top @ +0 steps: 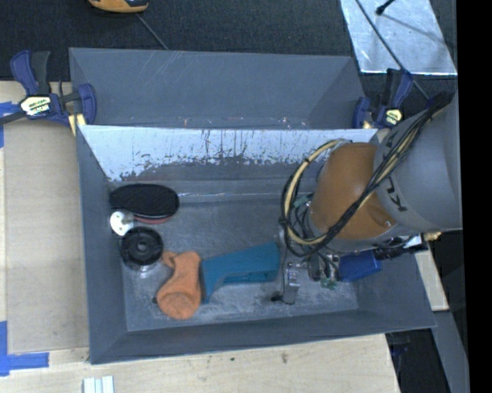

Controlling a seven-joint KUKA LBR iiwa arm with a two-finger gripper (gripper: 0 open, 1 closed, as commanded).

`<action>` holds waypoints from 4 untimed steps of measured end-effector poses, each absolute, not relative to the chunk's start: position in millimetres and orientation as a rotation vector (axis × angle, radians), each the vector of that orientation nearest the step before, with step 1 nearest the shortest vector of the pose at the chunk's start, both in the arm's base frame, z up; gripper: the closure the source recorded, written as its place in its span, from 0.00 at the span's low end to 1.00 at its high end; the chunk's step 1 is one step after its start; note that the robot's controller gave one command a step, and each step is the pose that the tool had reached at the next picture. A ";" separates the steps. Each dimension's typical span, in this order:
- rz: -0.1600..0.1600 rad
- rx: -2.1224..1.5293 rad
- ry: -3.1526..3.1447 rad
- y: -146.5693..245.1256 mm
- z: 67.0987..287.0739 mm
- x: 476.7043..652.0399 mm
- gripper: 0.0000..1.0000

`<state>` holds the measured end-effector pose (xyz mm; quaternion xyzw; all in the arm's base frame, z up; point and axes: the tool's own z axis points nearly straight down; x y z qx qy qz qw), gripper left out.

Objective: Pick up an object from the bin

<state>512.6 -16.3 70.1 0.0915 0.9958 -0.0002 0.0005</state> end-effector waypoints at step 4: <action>-0.002 0.360 3.115 45.4 71.1 505.5 1.00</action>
Offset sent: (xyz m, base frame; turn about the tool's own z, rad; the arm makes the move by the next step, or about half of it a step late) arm 0.0325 0.0614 -0.0001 0.0900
